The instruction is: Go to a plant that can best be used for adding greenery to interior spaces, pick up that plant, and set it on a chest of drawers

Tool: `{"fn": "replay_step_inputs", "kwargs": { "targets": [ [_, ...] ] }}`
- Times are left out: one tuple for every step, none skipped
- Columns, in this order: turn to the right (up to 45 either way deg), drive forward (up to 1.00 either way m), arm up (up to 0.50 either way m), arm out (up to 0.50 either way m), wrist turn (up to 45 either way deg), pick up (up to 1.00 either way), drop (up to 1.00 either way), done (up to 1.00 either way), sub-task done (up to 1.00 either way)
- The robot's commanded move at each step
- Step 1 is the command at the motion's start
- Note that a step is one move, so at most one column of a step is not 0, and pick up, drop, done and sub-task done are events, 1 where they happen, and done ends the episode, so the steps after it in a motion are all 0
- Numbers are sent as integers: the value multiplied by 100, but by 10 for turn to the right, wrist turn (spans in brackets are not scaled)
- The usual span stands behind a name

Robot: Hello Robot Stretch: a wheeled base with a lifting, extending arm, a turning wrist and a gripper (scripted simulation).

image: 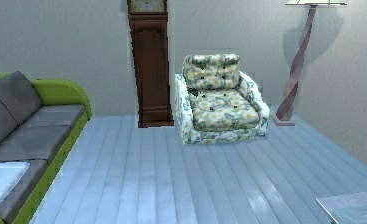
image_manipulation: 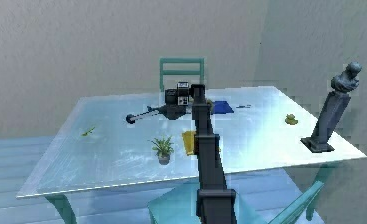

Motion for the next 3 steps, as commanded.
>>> {"fn": "replay_step_inputs", "kwargs": {
  "targets": [
    [0,0,0,0,150,0,0,0,0],
    [0,0,-30,0,0,0,0,0,0],
    [0,0,0,0,0,100,0,0,0]
  ]
}}
